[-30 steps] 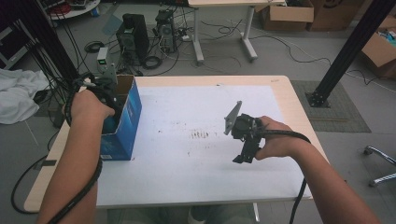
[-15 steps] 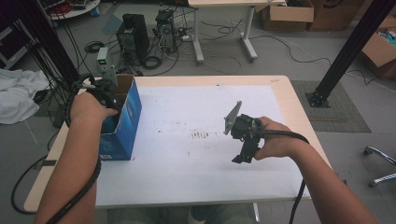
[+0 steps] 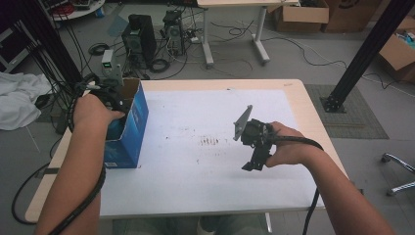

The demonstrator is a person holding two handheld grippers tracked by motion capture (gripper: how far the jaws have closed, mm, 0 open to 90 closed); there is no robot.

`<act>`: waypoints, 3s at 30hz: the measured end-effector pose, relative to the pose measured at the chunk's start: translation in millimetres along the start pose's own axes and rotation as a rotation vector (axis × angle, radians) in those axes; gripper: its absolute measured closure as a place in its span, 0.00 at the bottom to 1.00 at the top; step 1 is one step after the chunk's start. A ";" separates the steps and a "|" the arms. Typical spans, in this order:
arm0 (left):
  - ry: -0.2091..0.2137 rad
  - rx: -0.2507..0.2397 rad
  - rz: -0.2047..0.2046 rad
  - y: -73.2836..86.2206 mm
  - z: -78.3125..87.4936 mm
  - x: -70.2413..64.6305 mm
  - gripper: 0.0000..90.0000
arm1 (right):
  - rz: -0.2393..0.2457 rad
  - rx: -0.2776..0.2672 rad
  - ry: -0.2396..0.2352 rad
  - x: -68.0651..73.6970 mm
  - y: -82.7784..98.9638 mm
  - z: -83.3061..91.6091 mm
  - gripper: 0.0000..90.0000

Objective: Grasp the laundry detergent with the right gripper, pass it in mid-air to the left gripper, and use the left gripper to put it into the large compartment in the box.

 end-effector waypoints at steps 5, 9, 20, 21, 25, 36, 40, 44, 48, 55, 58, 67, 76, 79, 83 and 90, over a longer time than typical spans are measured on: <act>0.007 -0.003 -0.003 1.2 4.3 1.8 0.32 | 0.000 0.000 0.002 1.4 -0.2 0.1 0.00; 0.043 -0.011 0.005 2.6 10.0 0.5 0.30 | -0.003 -0.001 0.003 1.6 0.8 1.3 0.00; 0.046 -0.027 -0.007 6.2 31.2 6.6 0.26 | 0.003 -0.024 0.013 3.3 -4.2 7.2 0.00; 0.041 -0.035 -0.005 5.7 33.9 8.0 0.26 | 0.003 -0.021 0.013 3.4 -4.0 7.3 0.00; 0.034 -0.049 -0.005 6.2 46.6 11.0 0.24 | 0.007 -0.013 0.014 5.1 -4.2 8.1 0.00; -0.019 -0.104 -0.033 6.7 70.5 16.3 0.18 | 0.008 -0.020 0.011 6.7 -6.0 8.1 0.00; 0.003 -0.105 -0.049 8.2 74.7 11.3 0.17 | 0.007 -0.033 0.005 7.6 -7.8 8.6 0.00; 0.028 -0.117 -0.084 8.1 82.0 8.1 0.15 | 0.005 -0.037 0.005 7.6 -7.8 9.7 0.00; 0.027 -0.135 -0.098 8.3 91.8 8.2 0.10 | 0.004 -0.037 0.010 7.1 -6.8 11.9 0.00; 0.026 -0.153 -0.131 8.5 106.9 5.5 0.06 | -0.003 -0.042 0.005 8.0 -6.2 10.8 0.00; 0.024 -0.163 -0.146 8.0 112.5 2.8 0.06 | -0.005 -0.038 0.001 8.8 -5.6 8.7 0.00; 0.043 -0.199 -0.199 8.4 127.6 -9.4 0.02 | -0.008 -0.042 0.008 8.9 -4.7 12.2 0.00; 0.123 -0.258 -0.334 10.1 139.4 -29.0 0.00 | -0.014 -0.050 0.010 8.8 -3.6 16.2 0.00; 0.155 -0.269 -0.400 12.6 141.8 -38.7 0.00 | -0.017 -0.047 0.011 8.7 -3.2 17.7 0.00; 0.152 -0.283 -0.510 18.8 143.0 -52.8 0.00 | -0.021 -0.044 0.017 8.3 -2.2 19.9 0.00; 0.147 -0.312 -0.683 31.7 144.7 -79.1 0.00 | -0.035 -0.033 0.021 11.6 -2.0 24.0 0.00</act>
Point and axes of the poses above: each handheld gripper's, and its own axes: z roughly backward along the jaws, y roughly out of its underside, x roughly to its left, the point moved 10 cm from there along -z, roughly forward along the jaws, and after that the axes turned 15 degrees about -y, right-handed, at the moved point
